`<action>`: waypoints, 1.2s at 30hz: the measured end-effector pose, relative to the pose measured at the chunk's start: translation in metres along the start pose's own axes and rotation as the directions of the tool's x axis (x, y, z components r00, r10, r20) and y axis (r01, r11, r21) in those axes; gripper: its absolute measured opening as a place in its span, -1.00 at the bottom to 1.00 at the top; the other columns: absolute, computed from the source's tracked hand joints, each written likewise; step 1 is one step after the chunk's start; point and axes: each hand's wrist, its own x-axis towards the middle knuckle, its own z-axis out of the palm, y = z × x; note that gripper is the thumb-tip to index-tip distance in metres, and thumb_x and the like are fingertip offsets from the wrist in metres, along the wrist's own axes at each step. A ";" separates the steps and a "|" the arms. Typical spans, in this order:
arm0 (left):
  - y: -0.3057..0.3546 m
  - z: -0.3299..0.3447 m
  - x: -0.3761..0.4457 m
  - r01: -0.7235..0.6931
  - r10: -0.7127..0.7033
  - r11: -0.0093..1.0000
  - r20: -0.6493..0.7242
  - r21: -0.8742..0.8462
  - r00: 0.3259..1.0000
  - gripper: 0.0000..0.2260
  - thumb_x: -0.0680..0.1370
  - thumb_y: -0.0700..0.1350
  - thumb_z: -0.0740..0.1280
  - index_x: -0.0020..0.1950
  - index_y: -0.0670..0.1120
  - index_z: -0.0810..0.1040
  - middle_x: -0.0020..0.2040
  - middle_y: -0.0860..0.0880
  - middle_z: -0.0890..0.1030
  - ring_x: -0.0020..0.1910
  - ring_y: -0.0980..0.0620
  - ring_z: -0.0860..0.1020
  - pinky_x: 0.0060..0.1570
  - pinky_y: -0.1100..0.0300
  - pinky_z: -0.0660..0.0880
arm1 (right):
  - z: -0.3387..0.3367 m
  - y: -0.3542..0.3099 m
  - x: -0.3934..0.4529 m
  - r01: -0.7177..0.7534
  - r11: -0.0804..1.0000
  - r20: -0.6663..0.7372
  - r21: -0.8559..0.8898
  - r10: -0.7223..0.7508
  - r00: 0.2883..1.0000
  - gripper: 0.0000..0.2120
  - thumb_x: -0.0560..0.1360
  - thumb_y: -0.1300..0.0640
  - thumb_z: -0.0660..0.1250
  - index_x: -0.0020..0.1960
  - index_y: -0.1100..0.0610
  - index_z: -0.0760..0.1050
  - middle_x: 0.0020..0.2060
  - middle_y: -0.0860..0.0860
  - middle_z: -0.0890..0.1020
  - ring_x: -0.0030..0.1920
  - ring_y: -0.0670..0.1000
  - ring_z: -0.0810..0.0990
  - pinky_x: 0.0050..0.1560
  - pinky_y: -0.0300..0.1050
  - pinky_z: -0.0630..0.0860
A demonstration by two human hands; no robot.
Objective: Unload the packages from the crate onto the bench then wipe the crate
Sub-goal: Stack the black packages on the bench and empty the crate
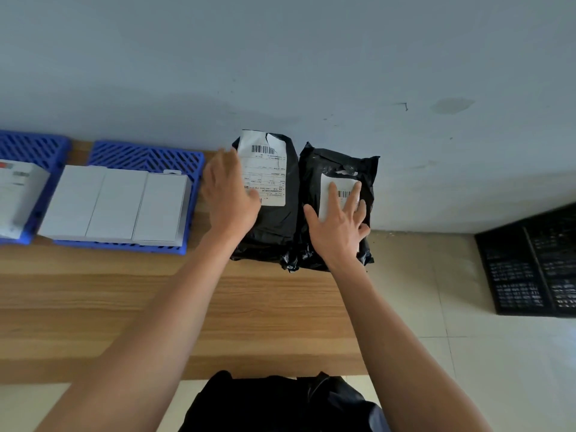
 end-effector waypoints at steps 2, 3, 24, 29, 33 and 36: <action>0.004 0.001 -0.006 -0.166 0.166 0.982 0.001 0.093 0.986 -0.38 0.51 -0.14 0.44 0.54 -0.07 0.33 0.54 -0.12 0.30 0.54 -0.18 0.21 0.38 -0.27 0.33 | 0.003 0.002 -0.004 0.072 0.997 -0.066 -0.029 -0.074 0.995 -0.41 0.65 -0.25 0.05 0.62 -0.10 0.04 0.64 0.06 -0.21 0.63 0.19 -0.22 0.53 0.31 -0.04; 0.006 0.003 -0.008 -0.251 0.251 0.962 0.016 0.104 0.968 -0.46 0.51 -0.13 0.44 0.49 -0.04 0.43 0.50 -0.09 0.37 0.51 -0.16 0.25 0.34 -0.25 0.34 | 0.004 0.003 -0.005 0.120 0.992 -0.087 -0.046 -0.124 0.989 -0.44 0.68 -0.19 0.00 0.63 -0.05 0.04 0.65 0.08 -0.19 0.63 0.16 -0.25 0.57 0.27 -0.11; 0.003 0.026 -0.016 -0.449 0.415 0.869 0.189 0.208 0.890 -0.67 0.63 -0.03 0.29 0.40 0.01 0.56 0.46 -0.09 0.47 0.49 -0.16 0.35 0.38 -0.18 0.30 | 0.027 0.012 0.000 0.233 0.947 -0.005 -0.221 -0.241 0.971 -0.40 0.69 -0.15 -0.25 0.67 0.05 -0.16 0.65 0.09 -0.15 0.63 0.10 -0.25 0.61 0.16 -0.23; 0.021 0.018 -0.007 -0.407 0.342 0.882 0.271 0.238 0.900 -0.58 0.60 0.10 0.29 0.45 0.05 0.49 0.46 -0.04 0.42 0.45 -0.13 0.31 0.33 -0.19 0.29 | 0.005 0.011 0.000 0.243 0.970 -0.051 -0.017 -0.244 0.969 -0.48 0.69 -0.09 0.10 0.60 0.05 0.20 0.62 0.10 0.15 0.63 0.13 -0.01 0.59 0.16 -0.04; 0.045 0.016 -0.009 -0.407 0.335 0.887 0.302 0.220 0.893 -0.49 0.59 0.14 0.30 0.52 0.02 0.39 0.44 -0.07 0.43 0.44 -0.16 0.33 0.33 -0.21 0.32 | -0.021 0.028 -0.005 0.211 0.963 -0.114 0.167 -0.193 0.974 -0.51 0.65 -0.08 0.21 0.54 0.04 0.32 0.57 0.07 0.30 0.58 0.11 0.16 0.52 0.13 0.13; 0.075 0.022 -0.022 -0.438 0.369 0.880 0.315 0.186 0.874 -0.53 0.63 0.11 0.27 0.51 -0.01 0.42 0.42 -0.06 0.49 0.40 -0.15 0.39 0.30 -0.18 0.37 | -0.042 0.056 -0.011 0.194 0.955 -0.145 0.225 -0.164 0.976 -0.56 0.64 -0.05 0.24 0.48 0.06 0.41 0.46 0.03 0.45 0.50 0.09 0.32 0.48 0.08 0.22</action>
